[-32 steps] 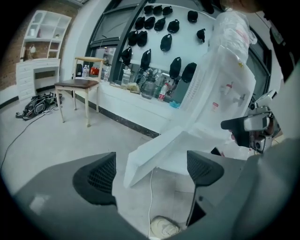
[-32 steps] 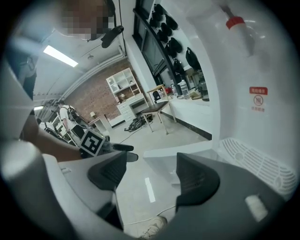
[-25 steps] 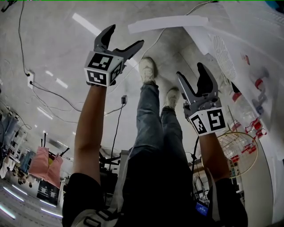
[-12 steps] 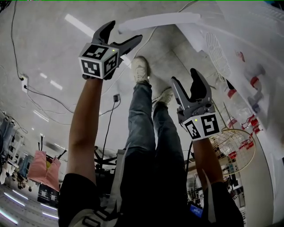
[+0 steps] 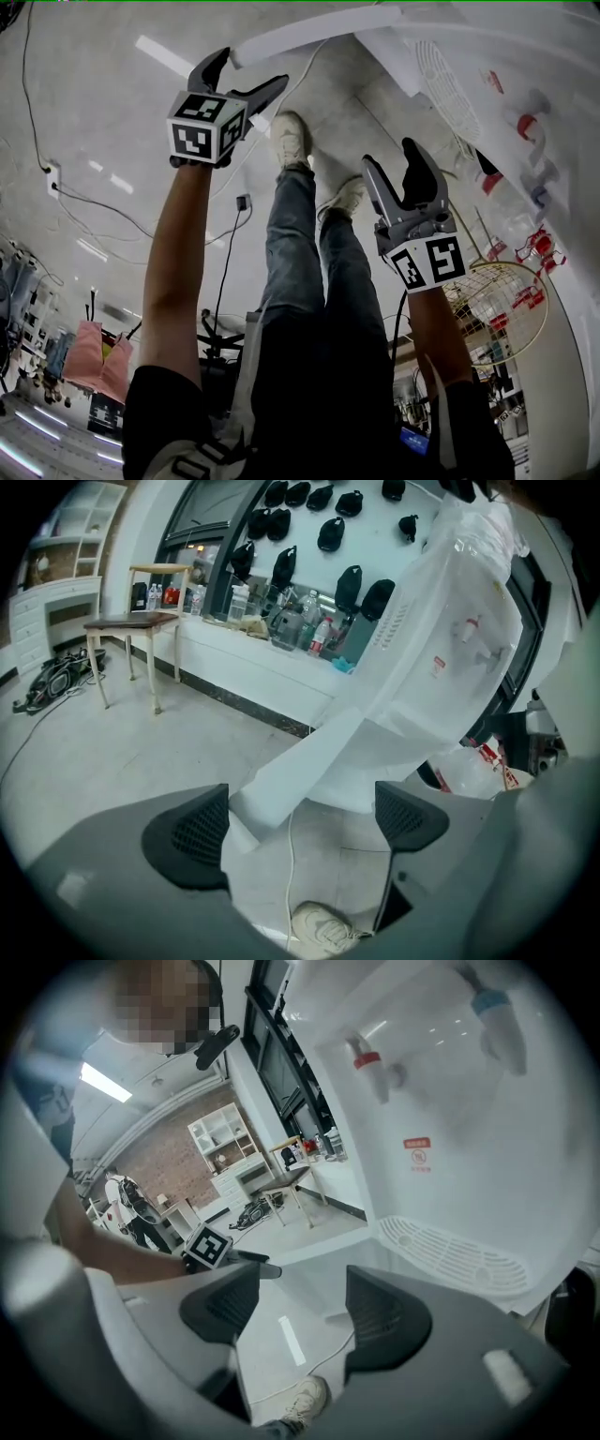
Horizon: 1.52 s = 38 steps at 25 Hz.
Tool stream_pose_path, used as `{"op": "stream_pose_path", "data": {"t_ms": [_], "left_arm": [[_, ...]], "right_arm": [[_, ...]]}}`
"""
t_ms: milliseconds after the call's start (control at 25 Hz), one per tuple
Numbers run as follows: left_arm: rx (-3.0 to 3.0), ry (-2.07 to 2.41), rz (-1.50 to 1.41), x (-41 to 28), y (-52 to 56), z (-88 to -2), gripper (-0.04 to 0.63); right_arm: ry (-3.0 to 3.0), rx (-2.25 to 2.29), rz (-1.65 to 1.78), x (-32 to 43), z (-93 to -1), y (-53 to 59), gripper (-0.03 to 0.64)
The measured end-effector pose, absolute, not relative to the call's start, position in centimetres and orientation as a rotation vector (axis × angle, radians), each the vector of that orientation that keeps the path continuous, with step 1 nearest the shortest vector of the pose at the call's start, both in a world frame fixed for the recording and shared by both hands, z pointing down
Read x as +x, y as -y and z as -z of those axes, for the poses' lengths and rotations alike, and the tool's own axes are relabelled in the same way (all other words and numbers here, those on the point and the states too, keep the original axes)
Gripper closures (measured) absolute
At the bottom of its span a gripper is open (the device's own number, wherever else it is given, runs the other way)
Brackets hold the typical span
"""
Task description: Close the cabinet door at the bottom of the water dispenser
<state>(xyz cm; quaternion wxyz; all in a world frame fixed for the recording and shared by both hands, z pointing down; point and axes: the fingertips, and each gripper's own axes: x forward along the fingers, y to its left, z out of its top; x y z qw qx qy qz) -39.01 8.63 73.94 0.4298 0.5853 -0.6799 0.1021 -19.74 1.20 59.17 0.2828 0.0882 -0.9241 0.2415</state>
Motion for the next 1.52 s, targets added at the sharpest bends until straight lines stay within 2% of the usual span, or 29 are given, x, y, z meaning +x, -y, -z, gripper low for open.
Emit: {"op": "stream_pose_path", "data": {"t_ms": [1000, 1520], "left_arm": [[1.41, 1.645, -0.31, -29.0, -11.2, -73.9, 0.104], [1.454, 1.523, -0.32, -21.1, -10.5, -74.4, 0.104]], "right_arm": [[2.494, 0.317, -0.675, -10.5, -59.2, -1.1, 0.334], [2.498, 0.416, -0.723, -5.0, -59.0, 0.0, 0.333]]}}
